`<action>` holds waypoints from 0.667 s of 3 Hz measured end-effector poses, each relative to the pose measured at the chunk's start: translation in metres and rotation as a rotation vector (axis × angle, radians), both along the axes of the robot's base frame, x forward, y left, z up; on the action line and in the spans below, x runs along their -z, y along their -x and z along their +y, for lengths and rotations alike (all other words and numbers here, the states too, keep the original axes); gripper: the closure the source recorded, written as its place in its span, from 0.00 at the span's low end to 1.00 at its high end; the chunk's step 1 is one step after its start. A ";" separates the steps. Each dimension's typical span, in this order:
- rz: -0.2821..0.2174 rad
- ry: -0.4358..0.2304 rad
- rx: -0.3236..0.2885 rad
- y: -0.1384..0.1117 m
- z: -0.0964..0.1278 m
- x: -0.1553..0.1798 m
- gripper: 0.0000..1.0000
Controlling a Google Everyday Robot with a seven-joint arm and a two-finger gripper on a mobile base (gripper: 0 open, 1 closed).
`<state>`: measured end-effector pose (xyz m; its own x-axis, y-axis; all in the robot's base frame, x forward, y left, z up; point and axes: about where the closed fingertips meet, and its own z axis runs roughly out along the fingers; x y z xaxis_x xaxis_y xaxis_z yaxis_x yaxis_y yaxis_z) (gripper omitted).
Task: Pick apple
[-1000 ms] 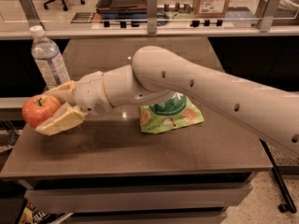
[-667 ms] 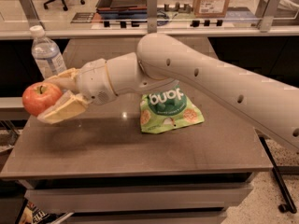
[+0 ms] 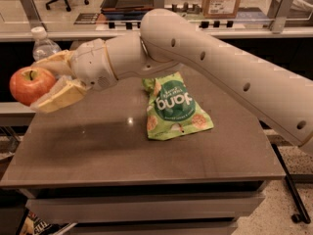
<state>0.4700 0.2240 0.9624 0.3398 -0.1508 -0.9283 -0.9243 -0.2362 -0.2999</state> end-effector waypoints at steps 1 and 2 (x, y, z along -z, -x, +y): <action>-0.072 -0.020 -0.031 -0.003 0.004 -0.030 1.00; -0.074 -0.020 -0.031 -0.003 0.004 -0.031 1.00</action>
Offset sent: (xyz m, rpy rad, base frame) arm 0.0086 0.0010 0.0431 0.0266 -0.1017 0.0248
